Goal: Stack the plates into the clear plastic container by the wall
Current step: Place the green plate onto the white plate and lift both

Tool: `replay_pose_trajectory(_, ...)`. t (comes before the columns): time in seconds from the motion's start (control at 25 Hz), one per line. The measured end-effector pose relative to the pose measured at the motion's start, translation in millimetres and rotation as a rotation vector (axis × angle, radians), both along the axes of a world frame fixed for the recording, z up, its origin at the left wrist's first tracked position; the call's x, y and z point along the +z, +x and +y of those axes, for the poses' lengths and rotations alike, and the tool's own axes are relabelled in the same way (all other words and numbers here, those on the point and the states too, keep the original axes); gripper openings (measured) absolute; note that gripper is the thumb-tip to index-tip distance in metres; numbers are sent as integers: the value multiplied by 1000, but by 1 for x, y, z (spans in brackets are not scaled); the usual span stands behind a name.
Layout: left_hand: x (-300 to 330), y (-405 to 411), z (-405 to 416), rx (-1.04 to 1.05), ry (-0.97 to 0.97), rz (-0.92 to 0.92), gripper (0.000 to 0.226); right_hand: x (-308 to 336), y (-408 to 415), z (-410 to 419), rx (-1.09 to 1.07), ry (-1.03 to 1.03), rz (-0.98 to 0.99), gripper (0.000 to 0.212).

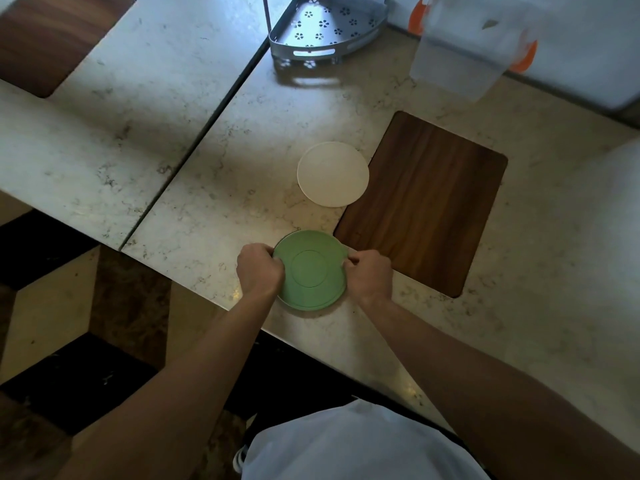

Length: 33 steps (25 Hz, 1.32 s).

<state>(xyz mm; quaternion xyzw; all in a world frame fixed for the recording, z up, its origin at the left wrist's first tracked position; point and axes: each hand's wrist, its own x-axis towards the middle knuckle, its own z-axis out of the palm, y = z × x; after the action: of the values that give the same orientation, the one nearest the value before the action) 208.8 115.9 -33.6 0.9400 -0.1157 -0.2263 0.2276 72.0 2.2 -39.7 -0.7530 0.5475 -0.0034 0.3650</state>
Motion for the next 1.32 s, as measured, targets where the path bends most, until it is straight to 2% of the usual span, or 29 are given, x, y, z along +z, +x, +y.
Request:
replay_pose_trajectory(0.2, 1, 2, 1, 25, -29, -1, 23, -2, 4, 4, 18, -13, 46, 20)
replay_pose_trajectory(0.36, 2, 1, -2, 56, -6, 13, 20, -1, 6, 7, 6, -31, 31, 17)
replay_pose_trajectory(0.52, 0, 2, -4, 63, 0, 69, 15, -7, 9, 3, -54, 80, 18, 19)
replay_pose_trajectory(0.68, 0, 3, -4, 159, -16, 137, 24, -9, 9, -1, -79, 151, -31, 19)
replay_pose_trajectory(0.72, 1, 4, -4, 187, -30, 159, 24, -9, 8, -4, -90, 171, -48, 20)
replay_pose_trajectory(0.8, 2, 7, -6, 219, -56, 204, 8, -9, 5, -11, -100, 201, -86, 24)
replay_pose_trajectory(0.84, 2, 10, -8, 224, -66, 228, 14, -8, 5, -15, -95, 203, -103, 26)
replay_pose_trajectory(0.92, 5, 16, -17, 211, -102, 257, 22, -5, 9, -27, -77, 179, -135, 29)
replay_pose_trajectory(1.08, 19, 36, -50, 195, -178, 252, 16, 6, 25, -57, -101, 149, -207, 26)
replay_pose_trajectory(1.32, 24, 76, -109, 123, -234, 269, 21, 9, 58, -114, -131, 140, -230, 23)
